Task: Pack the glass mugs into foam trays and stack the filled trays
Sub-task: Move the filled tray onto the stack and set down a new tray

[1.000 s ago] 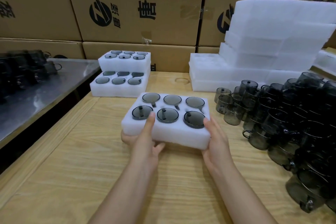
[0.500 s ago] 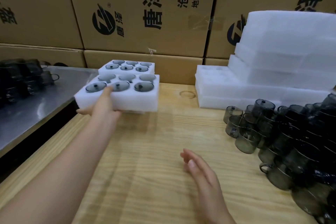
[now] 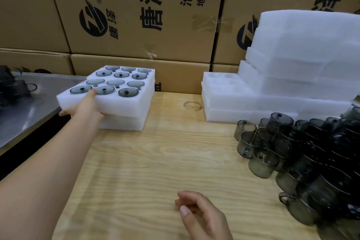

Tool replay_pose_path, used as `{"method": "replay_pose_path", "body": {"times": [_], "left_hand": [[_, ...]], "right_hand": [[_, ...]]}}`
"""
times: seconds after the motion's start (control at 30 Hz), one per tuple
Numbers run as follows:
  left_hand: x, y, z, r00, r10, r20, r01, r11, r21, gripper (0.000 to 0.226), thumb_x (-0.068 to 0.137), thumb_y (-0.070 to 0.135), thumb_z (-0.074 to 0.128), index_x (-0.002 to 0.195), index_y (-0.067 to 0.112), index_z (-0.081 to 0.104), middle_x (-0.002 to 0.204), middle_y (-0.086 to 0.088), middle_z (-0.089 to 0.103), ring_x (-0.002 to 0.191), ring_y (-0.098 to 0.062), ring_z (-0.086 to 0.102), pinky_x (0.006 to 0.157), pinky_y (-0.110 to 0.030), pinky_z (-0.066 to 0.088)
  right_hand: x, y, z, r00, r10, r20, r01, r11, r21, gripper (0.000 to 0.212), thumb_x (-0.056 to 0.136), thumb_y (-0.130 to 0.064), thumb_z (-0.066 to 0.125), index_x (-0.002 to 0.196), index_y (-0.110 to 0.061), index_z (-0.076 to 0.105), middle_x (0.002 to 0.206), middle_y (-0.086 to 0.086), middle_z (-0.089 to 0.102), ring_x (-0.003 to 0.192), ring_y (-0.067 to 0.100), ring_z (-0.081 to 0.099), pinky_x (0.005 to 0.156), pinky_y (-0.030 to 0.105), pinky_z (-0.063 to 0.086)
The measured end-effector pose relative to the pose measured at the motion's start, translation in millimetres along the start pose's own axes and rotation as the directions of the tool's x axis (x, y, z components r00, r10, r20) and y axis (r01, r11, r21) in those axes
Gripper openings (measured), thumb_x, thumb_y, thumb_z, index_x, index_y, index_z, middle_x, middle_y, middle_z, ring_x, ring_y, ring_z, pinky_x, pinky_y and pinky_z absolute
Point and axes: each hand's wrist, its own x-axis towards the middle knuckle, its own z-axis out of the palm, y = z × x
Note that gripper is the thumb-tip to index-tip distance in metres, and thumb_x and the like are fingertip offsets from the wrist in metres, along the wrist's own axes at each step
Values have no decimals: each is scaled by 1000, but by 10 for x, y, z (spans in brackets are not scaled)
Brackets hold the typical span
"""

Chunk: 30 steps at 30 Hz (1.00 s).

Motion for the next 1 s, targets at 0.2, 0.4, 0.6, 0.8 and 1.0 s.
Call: {"method": "replay_pose_path", "body": {"times": [0.2, 0.4, 0.6, 0.8, 1.0], "left_hand": [[87, -173, 123, 962, 249, -114, -187, 902, 390, 107, 83, 54, 63, 152, 10, -5, 157, -11, 18, 142, -32, 24, 114, -42, 18], [-93, -541, 283, 909, 410, -76, -311, 788, 532, 93, 93, 59, 39, 150, 3, -8, 158, -20, -11, 145, -34, 11, 116, -42, 11], [-67, -497, 348, 934, 354, -38, -279, 793, 542, 95, 91, 63, 37, 150, 7, -11, 159, -15, -15, 148, -26, -1, 116, -45, -2], [-671, -632, 141, 675, 703, 222, -693, 502, 518, 76, 93, 41, 41, 150, 0, 12, 158, -21, 0, 145, -32, 11, 115, -40, 7], [-1581, -1456, 495, 145, 379, 914, -987, -10, 161, 67, 86, 22, 57, 146, 12, 30, 153, -19, 20, 143, -35, 15, 117, -44, 13]], "right_hand": [[-3, -18, 3, 999, -41, 4, 41, 998, -41, 26, 79, -5, 68, 90, -28, 69, 85, -2, 72, 81, 6, 65, 78, 13, 46], [-1, -21, 13, 998, -62, -5, 61, 996, -67, 29, 79, -4, 69, 89, -31, 68, 84, -1, 71, 82, 6, 65, 79, 13, 46], [-4, 3, 31, 998, -66, 1, 65, 991, -116, 26, 81, -10, 67, 91, -34, 66, 86, -9, 69, 87, 1, 62, 82, 11, 43], [-5, 14, 37, 998, -55, -11, 53, 987, -155, 22, 84, -15, 64, 89, -36, 66, 86, -15, 67, 89, 2, 61, 81, 10, 43], [20, 71, -12, 945, -19, -327, 16, 1000, -11, 37, 86, -6, 60, 63, -34, 68, 65, -2, 69, 52, 6, 57, 53, 19, 44]]}}
